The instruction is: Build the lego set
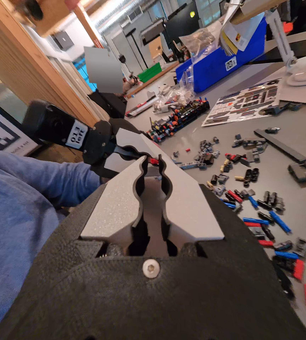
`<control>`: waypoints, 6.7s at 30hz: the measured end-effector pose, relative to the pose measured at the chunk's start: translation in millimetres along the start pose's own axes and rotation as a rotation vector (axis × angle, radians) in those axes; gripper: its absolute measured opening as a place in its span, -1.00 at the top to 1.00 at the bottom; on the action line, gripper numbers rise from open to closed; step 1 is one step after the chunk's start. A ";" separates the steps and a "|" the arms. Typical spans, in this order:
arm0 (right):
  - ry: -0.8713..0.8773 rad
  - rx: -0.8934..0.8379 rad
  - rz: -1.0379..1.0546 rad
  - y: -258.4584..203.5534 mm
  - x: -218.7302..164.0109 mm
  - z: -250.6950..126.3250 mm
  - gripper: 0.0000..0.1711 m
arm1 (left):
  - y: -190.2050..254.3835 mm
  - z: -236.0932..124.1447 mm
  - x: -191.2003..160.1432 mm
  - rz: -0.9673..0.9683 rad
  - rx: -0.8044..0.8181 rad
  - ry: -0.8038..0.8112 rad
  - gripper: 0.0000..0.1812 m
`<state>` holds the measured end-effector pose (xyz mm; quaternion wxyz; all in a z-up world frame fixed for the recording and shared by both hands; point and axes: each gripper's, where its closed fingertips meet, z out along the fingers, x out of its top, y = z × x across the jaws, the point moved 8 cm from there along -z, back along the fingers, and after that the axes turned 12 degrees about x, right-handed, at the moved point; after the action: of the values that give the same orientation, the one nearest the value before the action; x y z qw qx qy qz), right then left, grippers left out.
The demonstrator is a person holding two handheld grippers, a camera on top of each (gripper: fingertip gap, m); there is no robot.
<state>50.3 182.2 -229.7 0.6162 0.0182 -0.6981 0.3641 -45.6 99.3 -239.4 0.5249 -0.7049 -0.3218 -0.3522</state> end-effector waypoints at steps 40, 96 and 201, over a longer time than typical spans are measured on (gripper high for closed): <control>-0.819 -0.121 -0.233 10.4 -27.9 20.0 0.99 | 35.0 -6.2 -46.8 0.086 -0.319 -0.304 0.67; -1.251 -0.132 -0.280 22.6 -33.4 52.9 1.00 | 26.1 9.4 -51.3 0.088 -0.421 -0.278 0.91; -0.811 -0.277 -0.242 32.2 -54.2 23.3 0.93 | 11.9 25.0 -54.0 0.239 -0.534 -0.242 0.97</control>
<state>28.2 170.5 -292.2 0.3273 0.1584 -0.9184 0.1558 -61.3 116.0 -295.6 0.3169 -0.8874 -0.1929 -0.2736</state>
